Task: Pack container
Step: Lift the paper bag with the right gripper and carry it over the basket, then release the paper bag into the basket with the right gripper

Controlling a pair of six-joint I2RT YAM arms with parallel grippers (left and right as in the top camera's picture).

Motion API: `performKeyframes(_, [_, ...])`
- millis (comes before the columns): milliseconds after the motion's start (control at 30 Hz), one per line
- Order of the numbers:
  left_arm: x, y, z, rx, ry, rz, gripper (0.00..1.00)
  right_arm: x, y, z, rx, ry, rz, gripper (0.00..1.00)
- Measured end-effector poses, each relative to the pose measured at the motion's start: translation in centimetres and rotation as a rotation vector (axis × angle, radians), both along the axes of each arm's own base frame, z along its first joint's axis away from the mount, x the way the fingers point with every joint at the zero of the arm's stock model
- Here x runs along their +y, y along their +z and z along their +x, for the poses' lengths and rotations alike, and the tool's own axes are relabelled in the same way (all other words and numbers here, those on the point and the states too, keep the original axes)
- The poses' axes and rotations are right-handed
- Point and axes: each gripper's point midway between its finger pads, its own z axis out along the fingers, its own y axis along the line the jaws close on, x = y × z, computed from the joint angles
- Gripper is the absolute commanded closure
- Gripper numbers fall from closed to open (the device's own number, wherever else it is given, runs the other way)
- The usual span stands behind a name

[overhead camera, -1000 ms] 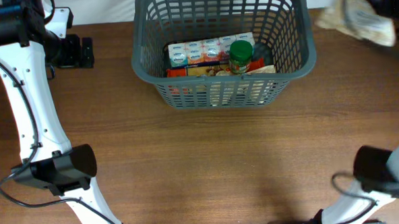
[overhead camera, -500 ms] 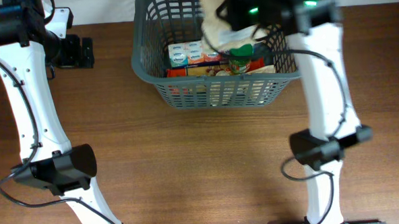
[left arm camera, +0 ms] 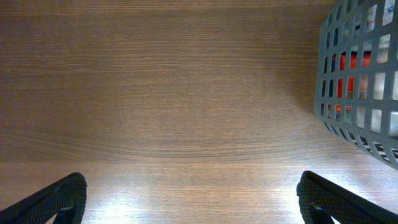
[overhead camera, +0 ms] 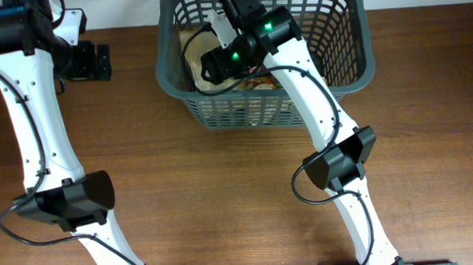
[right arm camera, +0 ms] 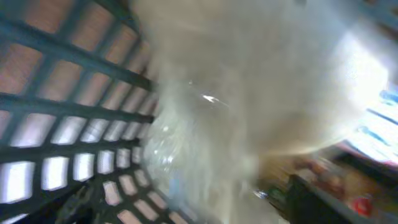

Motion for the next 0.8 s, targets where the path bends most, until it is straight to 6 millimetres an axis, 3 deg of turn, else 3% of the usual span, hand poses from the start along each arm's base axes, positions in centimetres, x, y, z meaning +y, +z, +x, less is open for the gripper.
performKeyframes(100, [0.0, 0.0, 0.0, 0.000, 0.000, 0.000, 0.01, -2.2, -0.8, -0.1, 0.028, -0.042, -0.071, 0.13])
performKeyframes(167, [0.0, 0.0, 0.0, 0.000, 0.000, 0.000, 0.01, -5.0, -1.3, 0.1, 0.064, -0.093, -0.122, 0.15])
performKeyframes(267, [0.0, 0.0, 0.0, 0.000, 0.000, 0.000, 0.01, -8.9, -0.1, 0.8, 0.068, -0.176, -0.136, 0.14])
performKeyframes(367, [0.0, 0.0, 0.0, 0.000, 0.000, 0.000, 0.01, -15.4, 6.4, 1.9, -0.032, -0.351, -0.069, 0.14])
performKeyframes(400, [0.0, 0.0, 0.0, 0.000, 0.000, 0.000, 0.01, -16.7, 8.0, 2.0, -0.062, -0.383, -0.053, 0.14])
performKeyframes(433, [0.0, 0.0, 0.0, 0.000, 0.000, 0.000, 0.01, -19.5, 11.5, 1.7, -0.130, -0.450, -0.022, 0.14])
performKeyframes(467, [0.0, 0.0, 0.0, 0.000, 0.000, 0.000, 0.01, -20.7, 13.0, 1.3, -0.160, -0.475, -0.011, 0.15])
performKeyframes(500, [0.0, 0.0, 0.0, 0.000, 0.000, 0.000, 0.01, -24.7, 18.1, -0.4, -0.266, -0.565, 0.019, 0.16])
performKeyframes(567, [0.0, 0.0, 0.0, 0.000, 0.000, 0.000, 0.01, -28.1, 23.4, -4.4, -0.363, -0.644, 0.046, 0.17])
performKeyframes(633, [0.0, 0.0, 0.0, 0.000, 0.000, 0.000, 0.01, -29.6, 25.6, -6.8, -0.407, -0.681, 0.055, 0.17])
performKeyframes(767, [0.0, 0.0, 0.0, 0.000, 0.000, 0.000, 0.01, -32.8, 29.2, -14.1, -0.480, -0.771, -0.002, 0.20])
performKeyframes(800, [0.0, 0.0, 0.0, 0.000, 0.000, 0.000, 0.01, -32.9, 29.7, -14.8, -0.499, -0.772, -0.008, 0.21])
